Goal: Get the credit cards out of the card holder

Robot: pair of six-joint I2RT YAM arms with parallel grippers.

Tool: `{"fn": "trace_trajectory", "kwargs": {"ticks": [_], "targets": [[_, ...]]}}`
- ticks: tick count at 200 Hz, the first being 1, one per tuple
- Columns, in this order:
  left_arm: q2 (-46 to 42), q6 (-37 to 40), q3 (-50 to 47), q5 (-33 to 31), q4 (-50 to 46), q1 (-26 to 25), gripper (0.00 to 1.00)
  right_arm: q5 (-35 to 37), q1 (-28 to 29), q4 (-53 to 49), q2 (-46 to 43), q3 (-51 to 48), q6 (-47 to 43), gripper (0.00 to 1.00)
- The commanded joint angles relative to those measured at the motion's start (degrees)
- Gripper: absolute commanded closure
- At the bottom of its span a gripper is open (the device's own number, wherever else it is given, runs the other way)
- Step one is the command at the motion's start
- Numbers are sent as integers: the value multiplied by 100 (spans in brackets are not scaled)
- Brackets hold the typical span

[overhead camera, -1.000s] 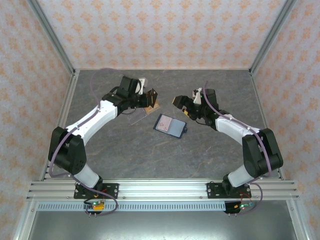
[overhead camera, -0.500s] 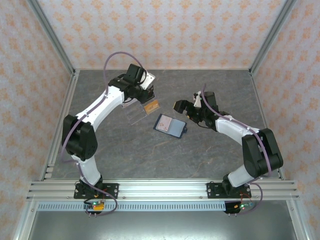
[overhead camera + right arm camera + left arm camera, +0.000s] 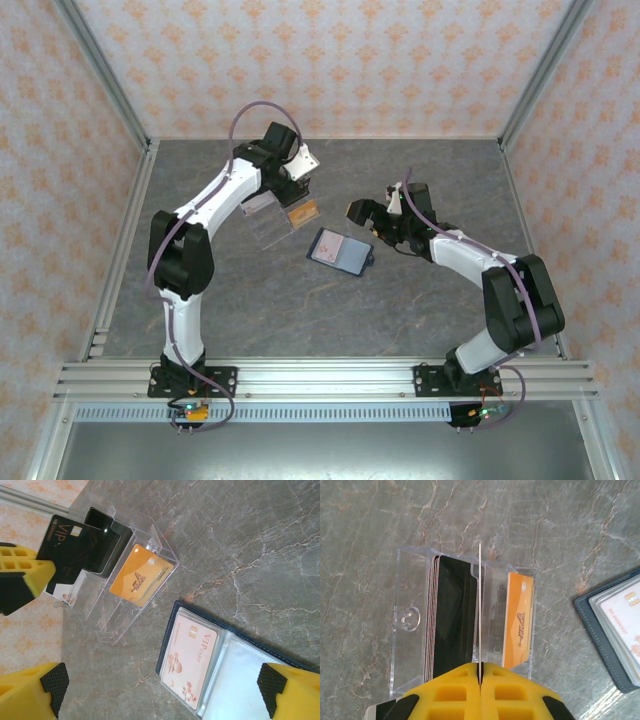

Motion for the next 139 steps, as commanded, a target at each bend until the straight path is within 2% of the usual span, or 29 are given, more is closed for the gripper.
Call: {"fn": "trace_trajectory", "kwargs": {"ticks": [1,66,101,139], "targets": [[129,320,352,-26,-327,105,100,-85,9,60,-12,260,23,1],[423,374,713,-36,-359,168,100,120,95,-13,-68,429,130,1],[492,556,695,153,-321,228,100,127,125,-152,-48,479,130,1],[519,724,504,-36,-111,238,100,137,148,-212,-87,526,246,1]]}}
